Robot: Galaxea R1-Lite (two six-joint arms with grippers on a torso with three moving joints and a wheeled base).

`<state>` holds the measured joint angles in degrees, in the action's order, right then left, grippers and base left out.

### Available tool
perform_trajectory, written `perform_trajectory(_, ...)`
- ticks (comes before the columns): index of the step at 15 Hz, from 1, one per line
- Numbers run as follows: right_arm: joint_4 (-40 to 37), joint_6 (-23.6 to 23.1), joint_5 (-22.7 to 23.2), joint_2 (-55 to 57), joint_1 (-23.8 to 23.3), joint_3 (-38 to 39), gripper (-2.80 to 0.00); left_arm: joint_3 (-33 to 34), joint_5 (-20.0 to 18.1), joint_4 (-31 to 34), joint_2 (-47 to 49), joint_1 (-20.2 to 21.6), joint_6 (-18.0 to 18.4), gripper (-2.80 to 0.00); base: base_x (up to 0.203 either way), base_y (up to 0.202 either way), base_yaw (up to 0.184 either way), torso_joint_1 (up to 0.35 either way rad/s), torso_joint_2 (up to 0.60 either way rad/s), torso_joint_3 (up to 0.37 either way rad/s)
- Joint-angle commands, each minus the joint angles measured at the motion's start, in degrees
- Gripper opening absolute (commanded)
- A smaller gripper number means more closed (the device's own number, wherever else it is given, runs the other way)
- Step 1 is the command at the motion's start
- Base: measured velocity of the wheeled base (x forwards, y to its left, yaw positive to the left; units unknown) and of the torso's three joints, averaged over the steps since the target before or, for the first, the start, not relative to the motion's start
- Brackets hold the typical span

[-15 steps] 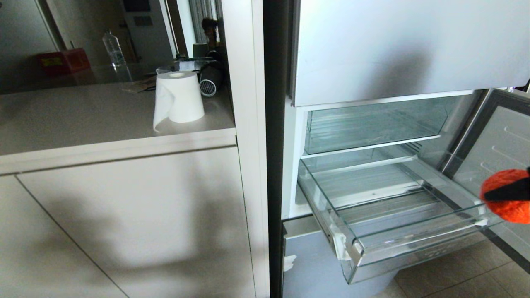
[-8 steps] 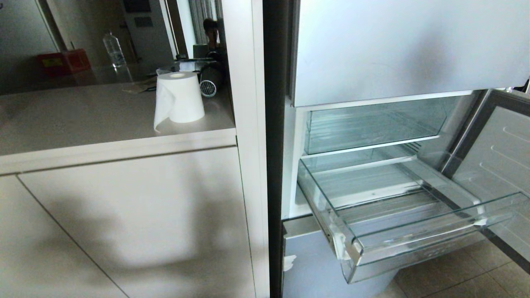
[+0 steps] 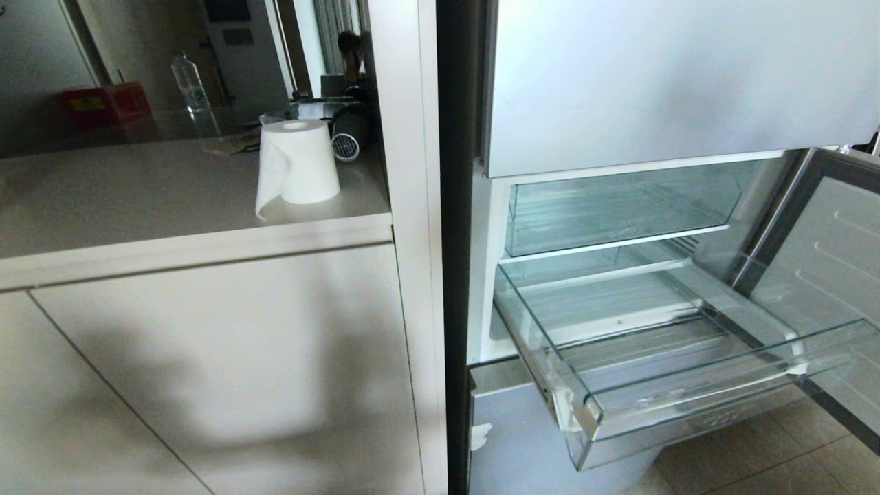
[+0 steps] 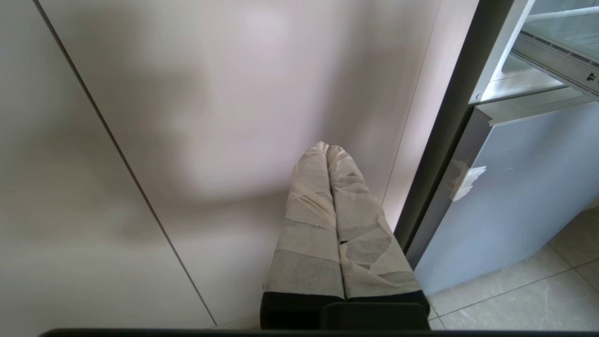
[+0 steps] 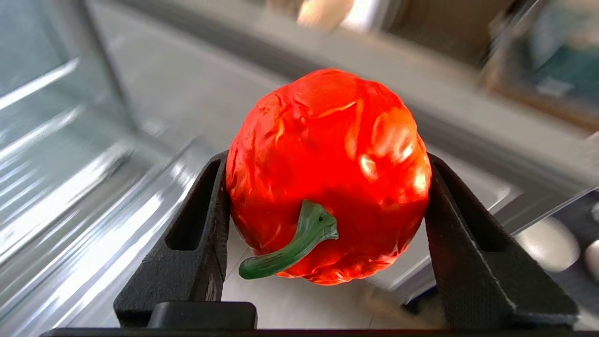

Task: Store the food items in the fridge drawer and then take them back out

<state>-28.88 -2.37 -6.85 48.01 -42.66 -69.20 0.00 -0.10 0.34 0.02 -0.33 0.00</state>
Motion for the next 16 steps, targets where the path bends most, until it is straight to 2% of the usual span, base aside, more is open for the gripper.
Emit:
perform_trajectory(1,2.54,-0.52,0.25,-1.13,-2.26,1.05,-2.8,0.0,0.01,0.01,-0.02,-0.02,0.0,-2.8,0.0,0.0,0.0,0.0,0.0,0.0)
perform_trajectory(5,4.97,-1.56,2.91,-1.08,-5.89,1.38,-2.8,0.0,0.01,0.01,-0.02,-0.02,0.0,-2.8,-0.001,-0.001,-0.022,0.0,0.0,0.001)
perform_trajectory(16,7.79,-1.69,7.32,1.09,-13.71,1.08,-2.8,0.0,0.01,0.01,-0.02,-0.02,0.0,-2.8,-0.001,0.007,-0.173,0.004,0.0,0.004)
